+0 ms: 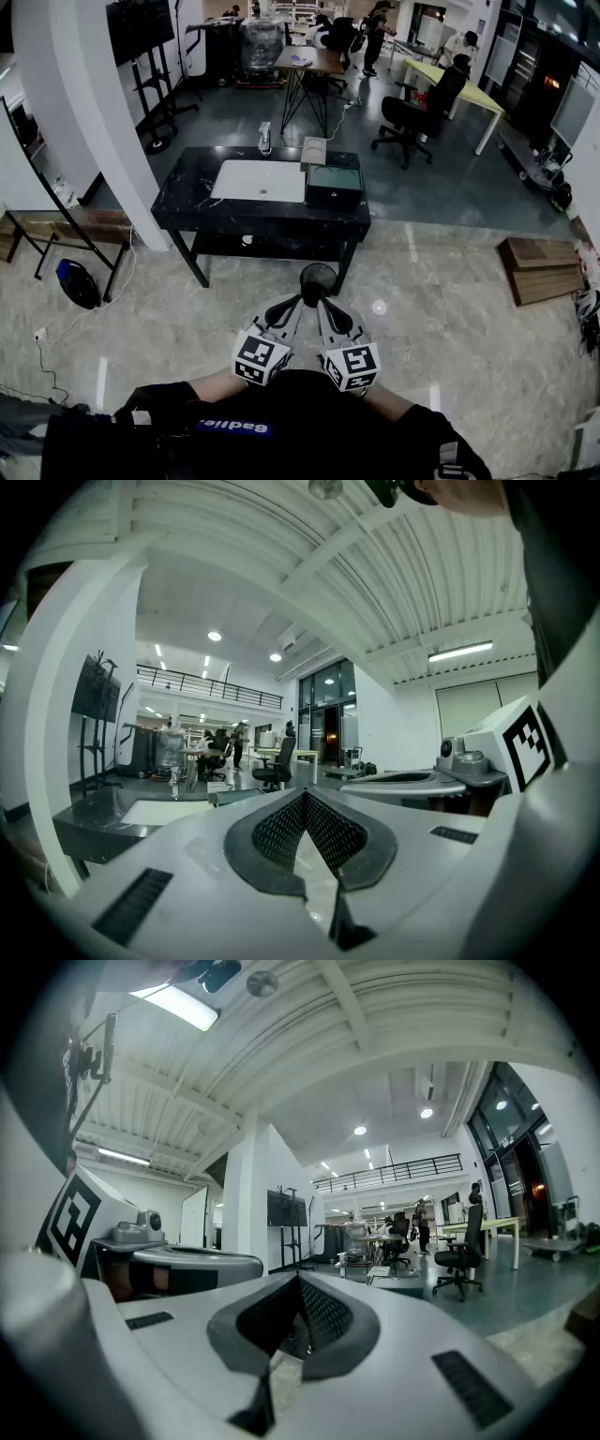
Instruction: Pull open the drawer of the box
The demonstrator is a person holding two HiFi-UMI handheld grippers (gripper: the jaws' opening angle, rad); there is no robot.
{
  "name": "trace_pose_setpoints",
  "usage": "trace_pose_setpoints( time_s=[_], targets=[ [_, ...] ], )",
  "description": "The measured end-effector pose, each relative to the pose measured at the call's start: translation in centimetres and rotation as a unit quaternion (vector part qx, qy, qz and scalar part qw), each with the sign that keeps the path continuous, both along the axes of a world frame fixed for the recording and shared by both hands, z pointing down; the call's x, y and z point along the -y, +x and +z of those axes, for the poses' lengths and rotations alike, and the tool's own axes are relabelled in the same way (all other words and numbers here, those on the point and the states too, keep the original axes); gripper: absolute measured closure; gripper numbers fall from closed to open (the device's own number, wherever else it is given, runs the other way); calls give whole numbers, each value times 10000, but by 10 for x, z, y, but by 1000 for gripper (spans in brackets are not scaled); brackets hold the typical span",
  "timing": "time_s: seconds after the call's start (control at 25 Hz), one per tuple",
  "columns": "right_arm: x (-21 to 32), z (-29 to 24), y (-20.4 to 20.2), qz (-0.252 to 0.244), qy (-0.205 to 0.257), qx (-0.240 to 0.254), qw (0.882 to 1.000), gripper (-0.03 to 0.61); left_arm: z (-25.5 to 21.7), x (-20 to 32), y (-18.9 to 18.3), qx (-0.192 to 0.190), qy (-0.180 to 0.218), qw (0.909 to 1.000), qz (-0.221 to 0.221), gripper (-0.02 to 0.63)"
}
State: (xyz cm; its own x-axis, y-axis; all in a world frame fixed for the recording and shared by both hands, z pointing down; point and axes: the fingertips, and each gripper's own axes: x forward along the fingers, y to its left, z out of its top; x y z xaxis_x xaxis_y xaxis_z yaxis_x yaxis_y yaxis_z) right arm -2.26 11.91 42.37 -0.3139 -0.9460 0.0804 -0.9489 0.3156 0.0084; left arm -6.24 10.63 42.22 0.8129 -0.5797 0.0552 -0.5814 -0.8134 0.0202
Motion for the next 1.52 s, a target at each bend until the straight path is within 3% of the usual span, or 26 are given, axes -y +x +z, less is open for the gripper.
trace_pose_setpoints(
  time_s=[0.68,0.92,1.52],
  targets=[
    [-2,2,6,-9,-26,71,10000,578,1,-1,7,16,-37,10000,-35,621],
    [-1,4,20,57,-1,298,9995,578,4,-1,16,23,-88,10000,-26,621],
    [11,4,93,-124,-9,339,9993,578,5,10,87,-17,-132,9995,-301,621]
  ],
)
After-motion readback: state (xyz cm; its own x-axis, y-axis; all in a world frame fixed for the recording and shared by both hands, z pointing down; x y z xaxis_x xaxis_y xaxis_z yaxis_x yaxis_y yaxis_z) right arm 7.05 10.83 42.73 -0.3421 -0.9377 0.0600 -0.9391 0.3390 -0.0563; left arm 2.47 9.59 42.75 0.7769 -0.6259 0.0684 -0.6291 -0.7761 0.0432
